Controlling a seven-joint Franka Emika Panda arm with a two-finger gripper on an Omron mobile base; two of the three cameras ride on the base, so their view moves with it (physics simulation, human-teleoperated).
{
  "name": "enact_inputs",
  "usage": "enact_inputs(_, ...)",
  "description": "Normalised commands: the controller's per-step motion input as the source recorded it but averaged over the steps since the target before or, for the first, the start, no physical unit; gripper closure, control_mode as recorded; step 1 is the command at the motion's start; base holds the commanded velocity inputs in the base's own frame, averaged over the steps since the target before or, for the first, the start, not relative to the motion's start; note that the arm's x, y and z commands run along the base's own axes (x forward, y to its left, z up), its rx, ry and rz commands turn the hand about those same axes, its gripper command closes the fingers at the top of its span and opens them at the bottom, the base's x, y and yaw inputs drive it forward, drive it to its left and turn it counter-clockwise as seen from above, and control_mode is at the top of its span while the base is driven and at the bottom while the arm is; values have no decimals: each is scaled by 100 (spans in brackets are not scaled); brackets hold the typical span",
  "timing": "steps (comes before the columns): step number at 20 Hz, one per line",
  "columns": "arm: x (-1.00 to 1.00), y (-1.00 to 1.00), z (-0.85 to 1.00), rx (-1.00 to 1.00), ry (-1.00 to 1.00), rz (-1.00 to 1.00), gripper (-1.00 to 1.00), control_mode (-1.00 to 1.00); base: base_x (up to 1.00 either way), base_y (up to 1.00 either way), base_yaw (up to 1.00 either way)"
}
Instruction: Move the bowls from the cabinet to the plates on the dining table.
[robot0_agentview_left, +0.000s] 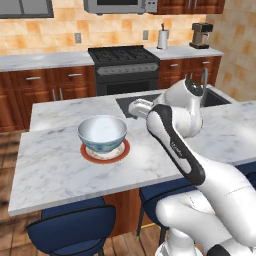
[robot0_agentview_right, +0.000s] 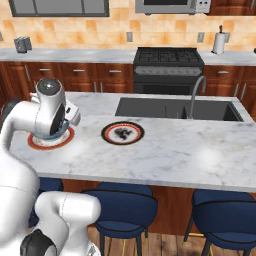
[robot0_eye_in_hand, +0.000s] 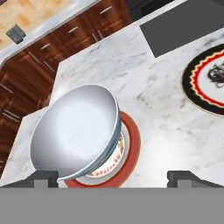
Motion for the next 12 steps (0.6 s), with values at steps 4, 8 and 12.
enact_inputs(4, -100, -20, 19, 0, -14, 6, -100, -100, 0, 0, 0)
enact_inputs(8, -100, -8, 39, -1, -10, 8, -100, -100, 0, 0, 0)
enact_inputs(12, -92, 0, 58, -8, -1, 11, -100, -100, 0, 0, 0)
